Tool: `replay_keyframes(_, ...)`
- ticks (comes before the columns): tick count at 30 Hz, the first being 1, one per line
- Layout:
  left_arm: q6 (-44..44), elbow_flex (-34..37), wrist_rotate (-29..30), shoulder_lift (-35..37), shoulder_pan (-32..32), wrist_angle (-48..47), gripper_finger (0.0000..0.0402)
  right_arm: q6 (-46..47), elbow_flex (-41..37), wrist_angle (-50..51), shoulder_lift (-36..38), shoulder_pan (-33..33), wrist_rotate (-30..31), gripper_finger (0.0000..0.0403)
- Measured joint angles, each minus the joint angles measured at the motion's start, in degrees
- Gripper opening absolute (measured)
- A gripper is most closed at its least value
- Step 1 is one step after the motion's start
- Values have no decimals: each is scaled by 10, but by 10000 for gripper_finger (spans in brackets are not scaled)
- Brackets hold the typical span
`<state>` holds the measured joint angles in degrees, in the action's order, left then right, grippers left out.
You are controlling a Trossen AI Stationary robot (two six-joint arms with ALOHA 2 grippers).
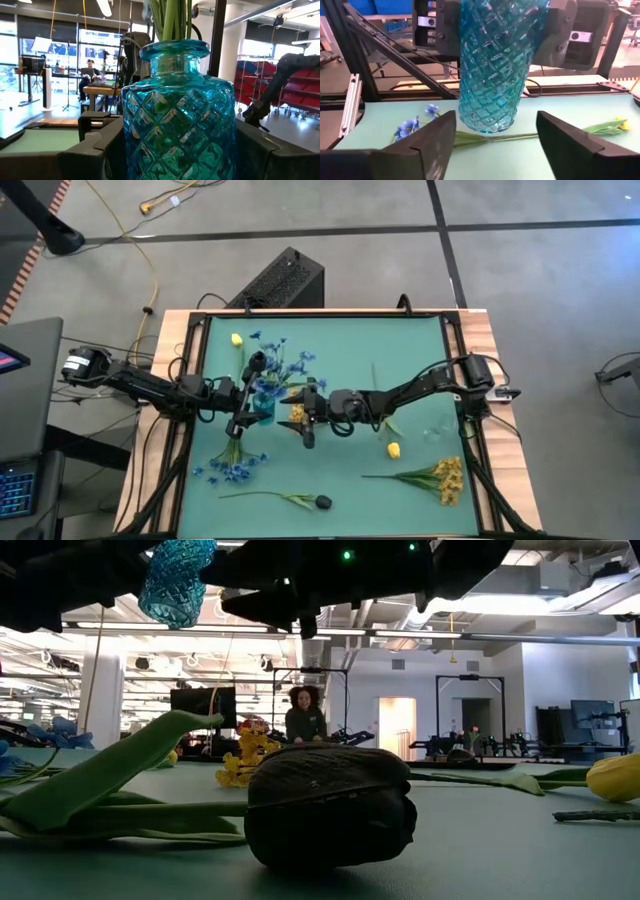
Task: Sort flowers into vase by color
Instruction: Adjust the blue vase
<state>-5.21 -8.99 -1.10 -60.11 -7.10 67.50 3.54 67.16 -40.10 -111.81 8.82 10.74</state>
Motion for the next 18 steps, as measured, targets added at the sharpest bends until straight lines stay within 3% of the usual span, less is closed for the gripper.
replay_keyframes(4,1,0,0,0,0,0,238,25,1,5,0,0,39,351)
replay_keyframes(8,2,0,0,0,0,-1,238,25,1,8,0,0,40,381)
replay_keyframes(18,16,0,4,0,0,-1,238,2,3,-51,-11,0,20,391)
